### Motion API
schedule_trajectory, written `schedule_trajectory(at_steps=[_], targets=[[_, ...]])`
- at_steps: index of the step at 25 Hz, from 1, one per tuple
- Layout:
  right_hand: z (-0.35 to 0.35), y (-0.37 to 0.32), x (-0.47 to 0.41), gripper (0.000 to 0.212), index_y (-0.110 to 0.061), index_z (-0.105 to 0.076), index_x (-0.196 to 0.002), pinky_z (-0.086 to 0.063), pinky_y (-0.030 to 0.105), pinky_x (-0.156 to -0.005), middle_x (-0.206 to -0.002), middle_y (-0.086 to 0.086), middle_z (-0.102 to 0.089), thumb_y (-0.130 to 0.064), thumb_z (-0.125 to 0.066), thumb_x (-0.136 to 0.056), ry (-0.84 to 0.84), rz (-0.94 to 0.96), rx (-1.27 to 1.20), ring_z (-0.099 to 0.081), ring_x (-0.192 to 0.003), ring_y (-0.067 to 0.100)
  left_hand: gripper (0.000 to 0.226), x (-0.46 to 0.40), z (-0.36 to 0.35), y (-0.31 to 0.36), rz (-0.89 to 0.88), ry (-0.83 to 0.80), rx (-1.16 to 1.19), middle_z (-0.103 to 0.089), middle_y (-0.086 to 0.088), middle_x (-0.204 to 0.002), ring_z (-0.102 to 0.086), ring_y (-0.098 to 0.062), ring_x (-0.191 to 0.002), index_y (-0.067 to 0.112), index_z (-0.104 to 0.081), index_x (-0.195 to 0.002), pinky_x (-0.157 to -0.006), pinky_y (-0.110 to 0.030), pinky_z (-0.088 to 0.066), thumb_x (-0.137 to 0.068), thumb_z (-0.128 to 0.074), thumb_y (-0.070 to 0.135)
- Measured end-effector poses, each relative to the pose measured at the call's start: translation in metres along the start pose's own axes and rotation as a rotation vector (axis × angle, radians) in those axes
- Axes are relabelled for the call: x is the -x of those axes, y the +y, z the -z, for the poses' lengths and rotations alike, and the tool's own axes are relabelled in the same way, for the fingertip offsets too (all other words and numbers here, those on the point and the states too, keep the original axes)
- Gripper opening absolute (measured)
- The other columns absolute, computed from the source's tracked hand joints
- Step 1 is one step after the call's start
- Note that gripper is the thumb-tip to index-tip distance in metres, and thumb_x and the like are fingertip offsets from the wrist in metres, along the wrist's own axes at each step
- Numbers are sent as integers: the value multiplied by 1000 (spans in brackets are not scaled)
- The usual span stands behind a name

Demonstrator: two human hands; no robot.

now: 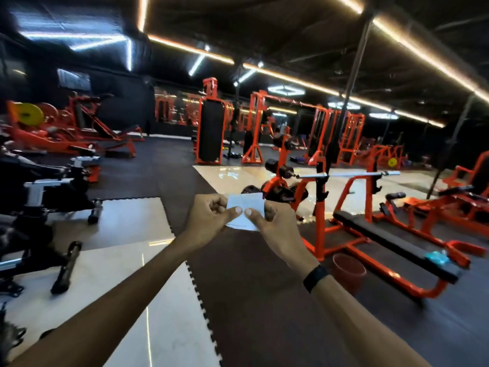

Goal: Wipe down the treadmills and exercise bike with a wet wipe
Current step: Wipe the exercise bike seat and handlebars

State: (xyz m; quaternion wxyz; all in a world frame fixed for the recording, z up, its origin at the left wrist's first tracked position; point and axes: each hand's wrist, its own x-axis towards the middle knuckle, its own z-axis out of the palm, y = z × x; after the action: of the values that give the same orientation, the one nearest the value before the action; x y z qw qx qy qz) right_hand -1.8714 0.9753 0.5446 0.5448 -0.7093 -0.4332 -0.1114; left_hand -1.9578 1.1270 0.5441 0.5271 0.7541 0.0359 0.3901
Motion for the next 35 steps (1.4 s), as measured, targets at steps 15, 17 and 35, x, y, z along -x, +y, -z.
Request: schedule_trajectory(at_steps=[15,17,35], targets=[[-304,72,-122,31,-14,-56,-107,-50,12,-64,-93,-6,-67,-13,-79,-86,-301,-103,-315,-66,-80,8,18,-53,198,-185,272,430,-146,-61,-9,-61,-60,-20,-56,-12,-64,-81,-50,-31,-56,-87,-74,1],[-350,60,-132,35,-14,-51,-105,-49,16,-61,-90,0,-64,-11,-80,-85,-330,-44,-350,-64,-79,13,15,-57,237,-192,309,494,-162,-62,-9,-60,-59,-17,-53,-12,-64,-81,-46,-25,-52,-89,-71,-1],[-593,105,-270,29,-16,-55,-83,-41,24,-59,-74,-10,-55,12,-62,-90,-756,262,-790,-49,-62,13,14,-145,373,-295,434,1044,-262,-65,-17,-72,-64,-11,-53,-11,-68,-86,-48,-23,-51,-88,-73,2]])
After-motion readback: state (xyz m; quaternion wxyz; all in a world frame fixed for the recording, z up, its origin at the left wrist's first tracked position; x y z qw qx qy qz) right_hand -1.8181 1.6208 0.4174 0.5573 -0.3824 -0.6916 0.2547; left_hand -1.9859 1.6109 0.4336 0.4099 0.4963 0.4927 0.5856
